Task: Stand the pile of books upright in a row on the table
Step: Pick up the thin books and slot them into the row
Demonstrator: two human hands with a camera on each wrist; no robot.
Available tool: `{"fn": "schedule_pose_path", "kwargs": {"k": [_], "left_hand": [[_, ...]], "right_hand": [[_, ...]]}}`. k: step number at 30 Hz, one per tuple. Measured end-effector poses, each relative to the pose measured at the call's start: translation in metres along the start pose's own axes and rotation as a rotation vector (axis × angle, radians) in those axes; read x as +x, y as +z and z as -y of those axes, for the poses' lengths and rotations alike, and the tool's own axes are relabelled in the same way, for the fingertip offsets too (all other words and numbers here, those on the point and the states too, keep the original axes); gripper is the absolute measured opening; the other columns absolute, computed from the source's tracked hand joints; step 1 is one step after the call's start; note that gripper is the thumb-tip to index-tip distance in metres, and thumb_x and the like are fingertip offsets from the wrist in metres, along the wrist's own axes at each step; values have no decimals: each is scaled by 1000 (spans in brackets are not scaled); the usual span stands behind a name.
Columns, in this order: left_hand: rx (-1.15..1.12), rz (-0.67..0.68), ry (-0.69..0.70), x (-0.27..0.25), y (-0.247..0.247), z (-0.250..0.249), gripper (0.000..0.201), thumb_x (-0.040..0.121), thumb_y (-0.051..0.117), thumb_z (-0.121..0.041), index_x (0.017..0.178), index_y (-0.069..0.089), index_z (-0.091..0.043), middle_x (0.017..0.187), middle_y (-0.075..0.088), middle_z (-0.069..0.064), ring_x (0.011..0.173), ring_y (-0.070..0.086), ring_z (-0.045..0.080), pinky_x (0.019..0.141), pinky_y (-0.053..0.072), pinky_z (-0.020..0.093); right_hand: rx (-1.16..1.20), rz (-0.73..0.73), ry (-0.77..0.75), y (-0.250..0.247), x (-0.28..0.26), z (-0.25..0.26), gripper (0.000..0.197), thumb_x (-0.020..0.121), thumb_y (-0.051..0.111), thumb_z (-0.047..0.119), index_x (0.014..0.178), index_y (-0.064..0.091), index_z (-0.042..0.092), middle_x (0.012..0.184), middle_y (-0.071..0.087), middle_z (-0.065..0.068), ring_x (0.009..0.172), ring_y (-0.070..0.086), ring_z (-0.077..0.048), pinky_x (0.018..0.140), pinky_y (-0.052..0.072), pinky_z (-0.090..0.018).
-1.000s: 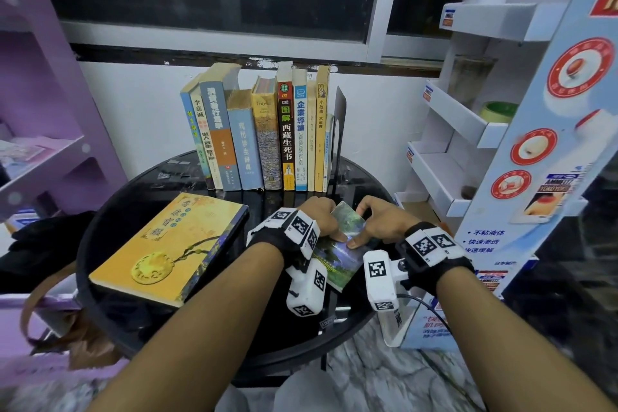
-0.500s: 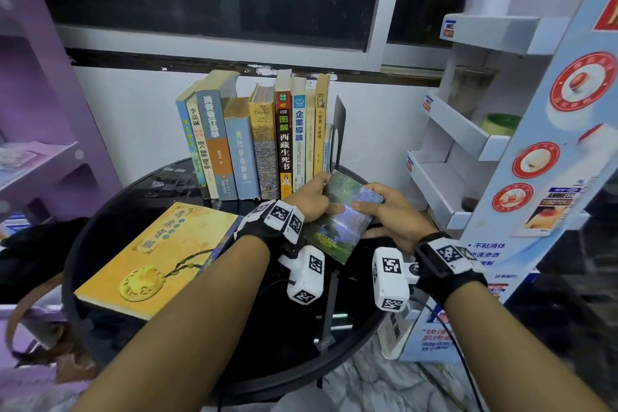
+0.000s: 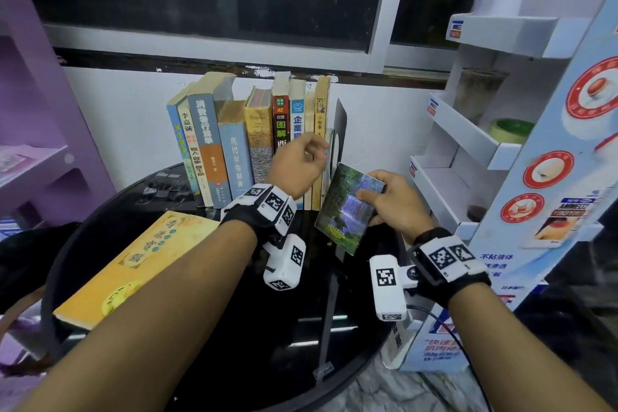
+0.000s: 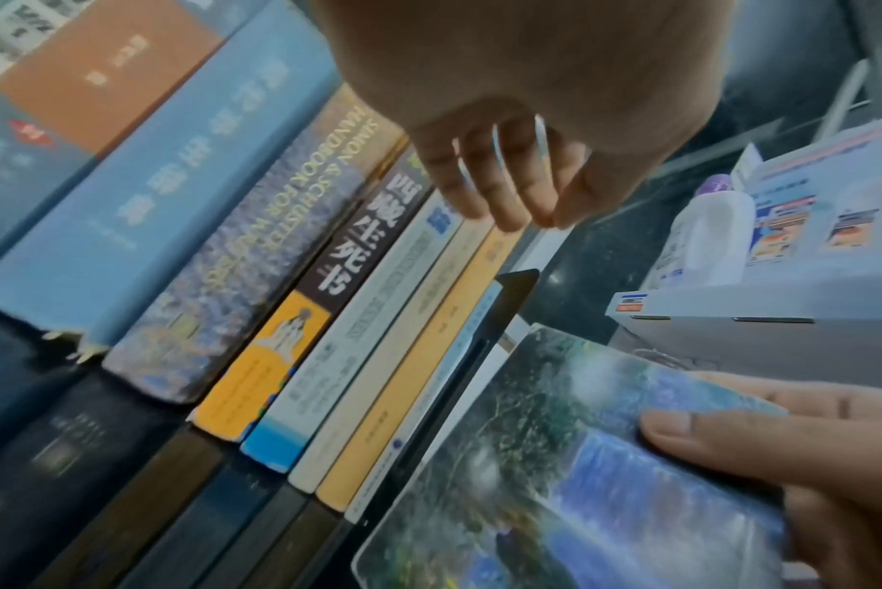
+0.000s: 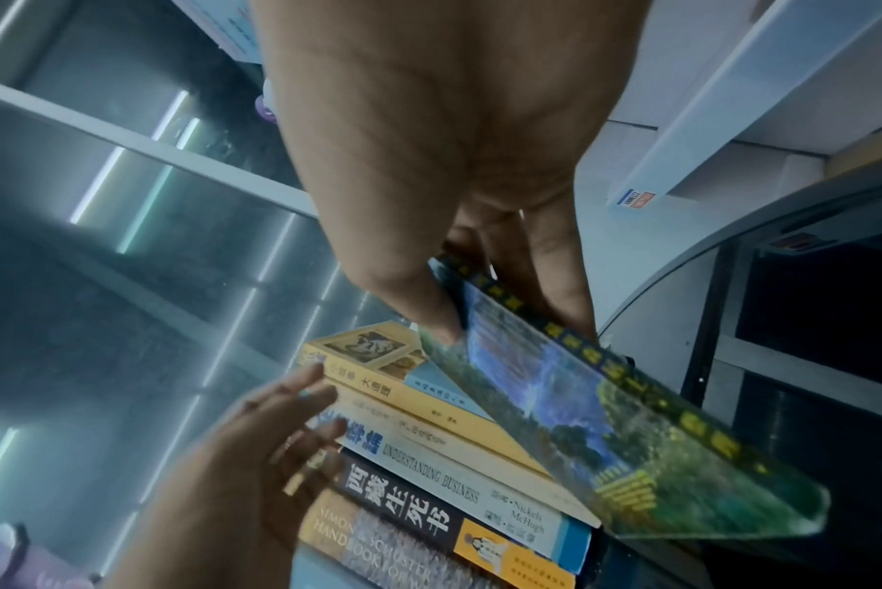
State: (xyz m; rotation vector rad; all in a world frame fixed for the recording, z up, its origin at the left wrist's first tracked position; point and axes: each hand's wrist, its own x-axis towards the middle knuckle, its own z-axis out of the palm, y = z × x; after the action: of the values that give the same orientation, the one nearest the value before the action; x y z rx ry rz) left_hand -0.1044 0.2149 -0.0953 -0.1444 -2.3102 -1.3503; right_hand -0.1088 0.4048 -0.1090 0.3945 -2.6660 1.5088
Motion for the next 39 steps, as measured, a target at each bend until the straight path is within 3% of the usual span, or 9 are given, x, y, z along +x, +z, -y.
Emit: {"fn": "schedule_pose_path", "kwargs": {"k": [4,7,9,12,17,23,27,33,39], "left_hand": [[121,-207,276,12,-9,-14,19,77,61,-14,94,64,-21,86,63,-6,78,59,14,72,54,35],[214,-309,368,24,-16,-20,28,72,63,-25,99,64,-20,98,60,-3,92,56,16,84,49,38],[291,-351,380,32,-19,-21,36,71,64,-28,107,63,-22,108,57,-3,104,52,18,93,44,40],[493,-334,415,41,-25,-20,50,73,65,-36,121,59,-25,124,54,-3,123,46,19,109,31,40],[816,-112,406,56,-30,-18,67,79,64,-50,139,45,-28,147,43,-4,143,26,19,120,8,45],[870,-71,399,63,-38,-12,69,79,69,-48,139,41,-31,145,46,-7,137,37,17,114,17,38],[873,-72,401,65,-41,-12,68,77,70,-51,137,43,-31,138,52,-6,127,47,17,111,22,38],[857,-95,391,68,-42,-11,69,72,73,-54,132,48,-32,127,57,-7,120,50,16,108,24,36],[835,-107,388,69,-42,-8,69,70,74,-54,130,50,-31,123,58,-7,118,51,17,107,25,36]], "right_hand": [[-169,-104,-116,1,7,1,5,89,66,18,93,69,19,78,70,0,61,61,-16,66,47,-25],[-254,-153,-151,7,15,0,8,89,65,17,95,69,16,80,68,0,71,59,-19,61,34,-19],[-297,-176,-155,13,21,-1,12,89,64,19,100,69,17,84,68,-2,79,59,-21,65,36,-20],[-321,-204,-170,24,30,-4,21,89,63,20,109,67,18,96,72,-10,90,63,-30,78,48,-27],[-360,-235,-174,34,38,1,26,92,57,20,117,65,20,100,71,-11,93,62,-31,79,46,-28],[-276,-207,-172,49,45,5,28,90,62,21,118,63,20,101,71,-11,92,65,-30,84,50,-31],[-199,-85,-166,54,47,8,42,87,71,17,127,58,20,111,69,-5,95,65,-18,89,52,-27],[-143,13,-142,55,51,12,58,85,73,8,137,50,16,121,65,-7,105,65,-19,89,51,-27],[-96,44,-119,61,63,8,58,87,69,4,138,48,19,123,64,-7,108,66,-21,92,56,-40]]}}
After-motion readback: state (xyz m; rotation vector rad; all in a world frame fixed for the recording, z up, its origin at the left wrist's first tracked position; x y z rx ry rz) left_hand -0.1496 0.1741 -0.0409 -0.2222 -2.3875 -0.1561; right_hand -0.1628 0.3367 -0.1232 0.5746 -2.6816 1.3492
